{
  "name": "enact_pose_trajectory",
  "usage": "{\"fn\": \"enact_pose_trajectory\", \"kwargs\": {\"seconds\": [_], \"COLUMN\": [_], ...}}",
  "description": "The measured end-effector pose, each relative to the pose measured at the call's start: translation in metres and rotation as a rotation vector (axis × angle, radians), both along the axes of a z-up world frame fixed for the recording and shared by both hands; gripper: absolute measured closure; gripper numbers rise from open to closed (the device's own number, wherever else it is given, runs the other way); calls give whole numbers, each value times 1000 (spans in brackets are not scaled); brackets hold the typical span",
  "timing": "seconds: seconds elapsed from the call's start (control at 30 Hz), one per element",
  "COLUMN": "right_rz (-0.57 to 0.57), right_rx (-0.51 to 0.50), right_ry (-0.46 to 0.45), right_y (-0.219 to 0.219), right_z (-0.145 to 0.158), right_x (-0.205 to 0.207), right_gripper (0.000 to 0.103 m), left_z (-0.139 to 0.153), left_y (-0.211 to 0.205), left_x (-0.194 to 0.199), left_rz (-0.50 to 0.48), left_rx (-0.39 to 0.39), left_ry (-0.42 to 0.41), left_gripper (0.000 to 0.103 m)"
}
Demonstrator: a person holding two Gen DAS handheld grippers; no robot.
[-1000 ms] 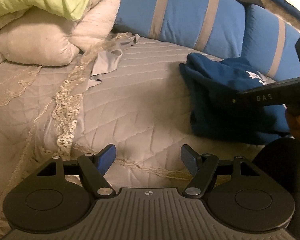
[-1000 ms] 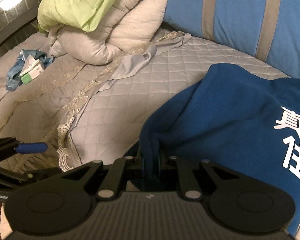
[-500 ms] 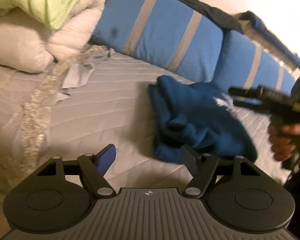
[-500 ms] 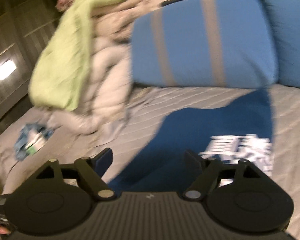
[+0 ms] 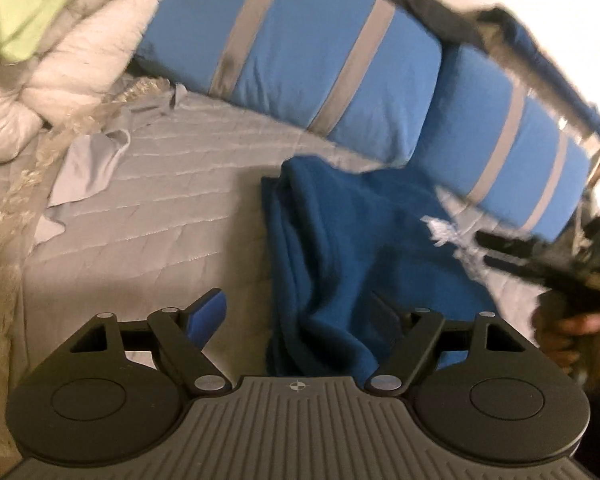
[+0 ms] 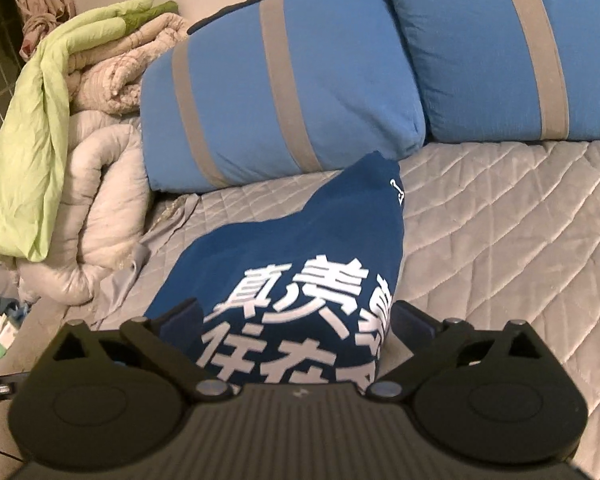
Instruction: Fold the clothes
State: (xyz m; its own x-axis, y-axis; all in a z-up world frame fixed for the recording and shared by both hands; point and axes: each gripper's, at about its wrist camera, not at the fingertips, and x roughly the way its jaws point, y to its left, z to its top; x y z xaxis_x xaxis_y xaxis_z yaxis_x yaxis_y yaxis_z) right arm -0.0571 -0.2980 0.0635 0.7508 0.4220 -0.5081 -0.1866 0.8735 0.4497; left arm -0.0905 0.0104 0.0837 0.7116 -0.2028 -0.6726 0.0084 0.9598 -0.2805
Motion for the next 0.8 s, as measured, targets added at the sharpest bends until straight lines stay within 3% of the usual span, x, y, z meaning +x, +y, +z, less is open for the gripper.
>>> {"fn": "enact_pose_trajectory", "kwargs": {"seconds": [0.07, 0.17, 0.33, 0.6, 0.8], "right_rz": [-8, -28, -73, -98, -60], "right_rx": [5, 14, 27, 4, 74], "right_ry": [6, 21, 44, 22, 82], "right_y": [-4, -9, -21, -27, -30], "right_z": [0, -1, -3, -5, -17], "right_x": [3, 9, 26, 55, 86], "right_gripper": [0, 0, 0, 0, 0], "left_z": [-9, -25, -60, -96, -100], "left_y": [0, 6, 24, 55, 50], "left_x": [14, 31, 44, 46, 50], "left_rz": [-19, -42, -78, -99, -158], "left_rx": [-2, -78, -277, -661, -699], "left_ry": [36, 80, 140, 179, 216], "left_gripper": [25, 25, 25, 25, 26]}}
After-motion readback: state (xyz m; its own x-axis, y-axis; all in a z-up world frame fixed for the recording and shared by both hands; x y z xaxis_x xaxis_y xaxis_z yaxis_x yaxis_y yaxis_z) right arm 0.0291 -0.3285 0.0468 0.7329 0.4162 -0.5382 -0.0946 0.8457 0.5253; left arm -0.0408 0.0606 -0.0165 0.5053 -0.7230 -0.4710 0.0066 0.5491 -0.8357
